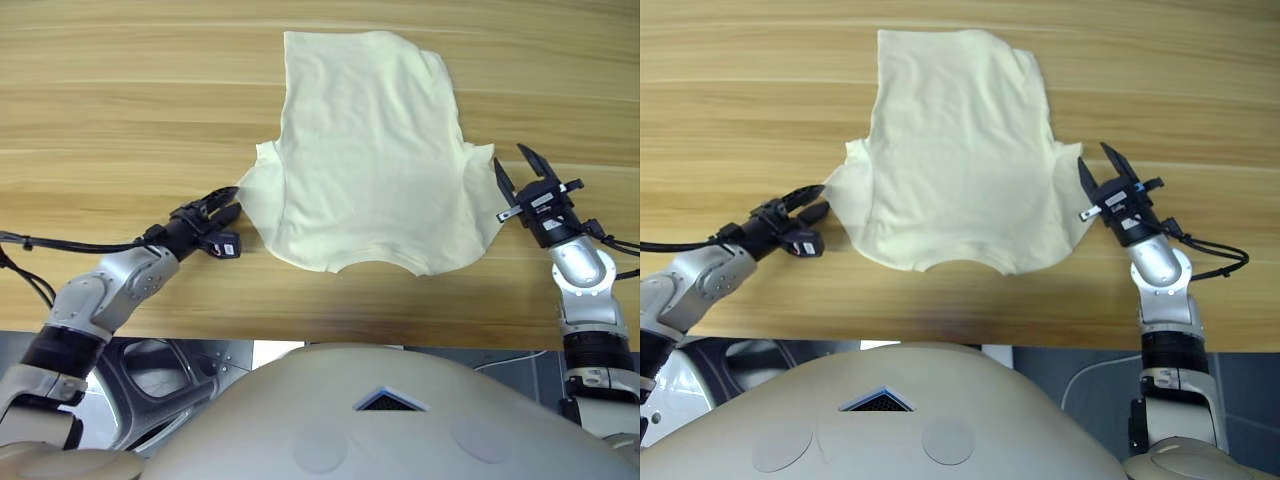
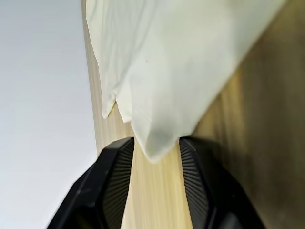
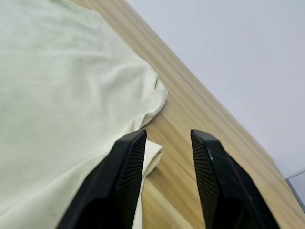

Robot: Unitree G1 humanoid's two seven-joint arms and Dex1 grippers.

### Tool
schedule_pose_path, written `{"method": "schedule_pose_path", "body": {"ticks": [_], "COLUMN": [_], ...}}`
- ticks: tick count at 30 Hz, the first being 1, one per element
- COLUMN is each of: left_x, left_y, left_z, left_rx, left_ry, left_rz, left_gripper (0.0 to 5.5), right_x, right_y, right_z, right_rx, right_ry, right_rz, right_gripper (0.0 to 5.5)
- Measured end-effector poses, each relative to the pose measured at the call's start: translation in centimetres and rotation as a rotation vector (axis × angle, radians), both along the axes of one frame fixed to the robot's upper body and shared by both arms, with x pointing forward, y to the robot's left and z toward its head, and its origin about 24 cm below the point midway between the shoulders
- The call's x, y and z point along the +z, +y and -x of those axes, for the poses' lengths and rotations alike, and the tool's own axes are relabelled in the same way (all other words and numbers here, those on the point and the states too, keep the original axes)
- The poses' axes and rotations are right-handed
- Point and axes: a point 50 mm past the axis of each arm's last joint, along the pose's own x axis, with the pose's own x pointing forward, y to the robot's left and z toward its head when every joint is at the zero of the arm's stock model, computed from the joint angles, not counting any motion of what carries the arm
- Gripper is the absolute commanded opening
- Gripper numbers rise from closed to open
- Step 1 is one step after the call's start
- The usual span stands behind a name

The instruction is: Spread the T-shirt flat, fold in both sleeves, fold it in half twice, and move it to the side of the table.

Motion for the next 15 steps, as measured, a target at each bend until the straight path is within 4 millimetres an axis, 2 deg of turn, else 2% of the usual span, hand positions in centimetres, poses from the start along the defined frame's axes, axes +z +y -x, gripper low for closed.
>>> {"method": "schedule_pose_path", "body": {"ticks": [8,11,15], "left_x": [-0.2,-0.3,-0.2], "left_y": [-0.6,-0.6,-0.6], "left_z": [-1.8,-1.8,-1.8], "left_rx": [-0.035,-0.034,-0.028], "left_ry": [-0.016,-0.013,-0.013], "left_rz": [-0.011,-0.010,-0.011], "left_gripper": [1.86,1.33,1.01], "right_x": [0.0,-0.1,-0.4], "right_y": [0.1,0.1,-0.1], "right_z": [0.0,0.2,0.6], "right_rx": [0.006,0.005,-0.004], "right_ry": [-0.005,-0.002,0.012], "right_rz": [-0.001,-0.001,-0.001], "right_gripper": [1.73,1.73,1.73]}}
